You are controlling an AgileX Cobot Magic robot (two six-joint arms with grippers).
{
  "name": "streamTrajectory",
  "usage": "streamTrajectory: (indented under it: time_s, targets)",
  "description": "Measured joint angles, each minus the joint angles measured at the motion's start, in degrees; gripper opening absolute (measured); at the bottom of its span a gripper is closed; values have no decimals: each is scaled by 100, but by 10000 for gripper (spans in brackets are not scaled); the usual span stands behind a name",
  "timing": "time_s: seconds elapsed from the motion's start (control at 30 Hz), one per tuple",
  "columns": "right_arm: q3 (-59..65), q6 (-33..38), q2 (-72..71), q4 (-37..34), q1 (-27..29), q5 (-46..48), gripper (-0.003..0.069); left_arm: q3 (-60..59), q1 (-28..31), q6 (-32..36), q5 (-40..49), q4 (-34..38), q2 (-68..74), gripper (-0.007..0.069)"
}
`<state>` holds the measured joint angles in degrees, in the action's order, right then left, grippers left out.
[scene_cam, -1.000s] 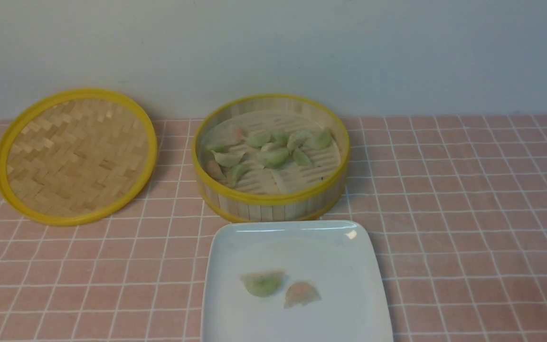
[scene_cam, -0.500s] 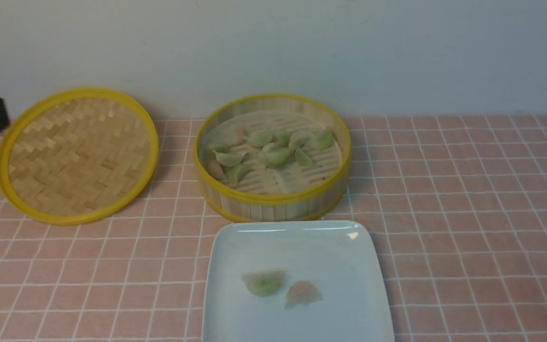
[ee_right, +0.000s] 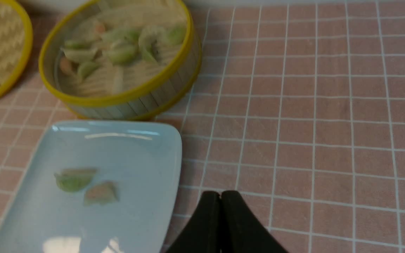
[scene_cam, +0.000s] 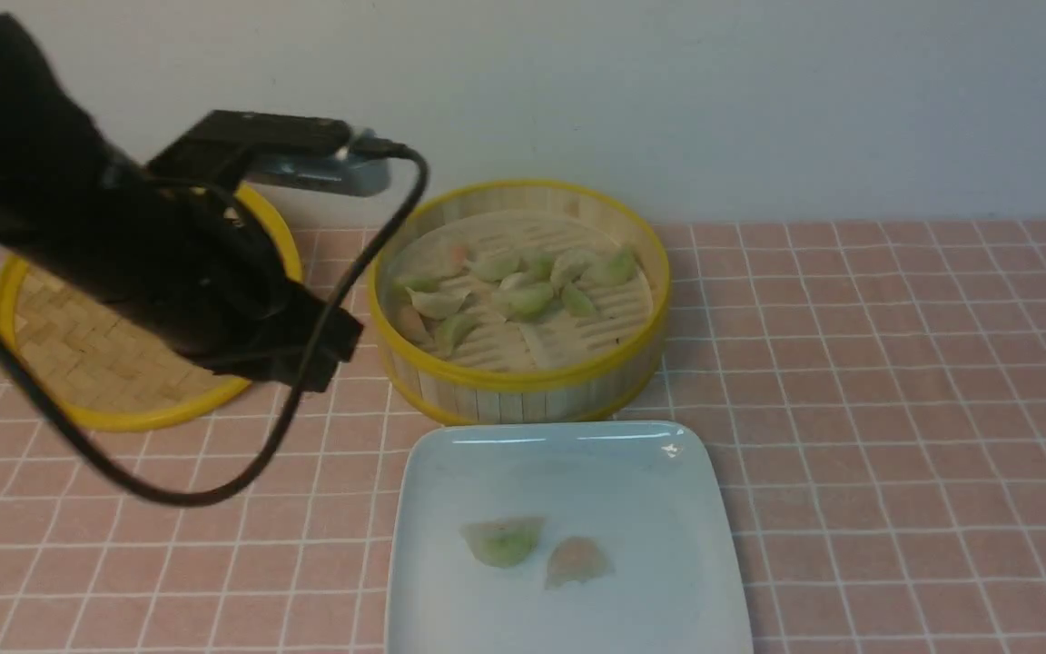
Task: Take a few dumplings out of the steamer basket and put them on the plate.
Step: Use the left arm to grab a dumpling from the steamer
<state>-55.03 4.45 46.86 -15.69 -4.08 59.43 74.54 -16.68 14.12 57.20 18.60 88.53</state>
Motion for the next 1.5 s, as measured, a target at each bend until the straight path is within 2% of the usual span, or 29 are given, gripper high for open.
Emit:
streamTrajectory:
  time_s: [0.2,0.3,0.43,0.57,0.8,1.03,1.1,1.2,1.4,1.5]
  targets:
    - [-355,243,698,-71,0,140,-13,1235,-481,0,-59,-441,1209,-6]
    - [-373,250,784,-177,0,140,-13,1740,-537,-125,-59,-667,1738,0]
    - [-379,262,802,-238,0,121,-13,2415,-542,-421,-76,-1009,2496,46]
    - [-385,262,802,-260,0,110,-13,3291,-542,-550,-176,-1456,3532,190]
    - [-385,350,802,-418,0,110,-13,3979,-542,-799,-385,-1819,4492,329]
    - [-389,556,802,-639,0,110,-13,4112,-561,-1339,-386,-2085,4688,323]
    - [-389,569,802,-680,0,117,-13,4126,-568,-1412,-344,-2075,4692,277]
    - [-389,583,802,-697,0,117,-13,4211,-592,-1460,-133,-2100,4692,162]
    - [-389,583,802,-711,0,127,-13,4824,-618,-1412,1019,-2123,4447,165]
    - [-389,583,807,-736,0,92,-13,5166,-623,-1308,1241,-1804,3941,165]
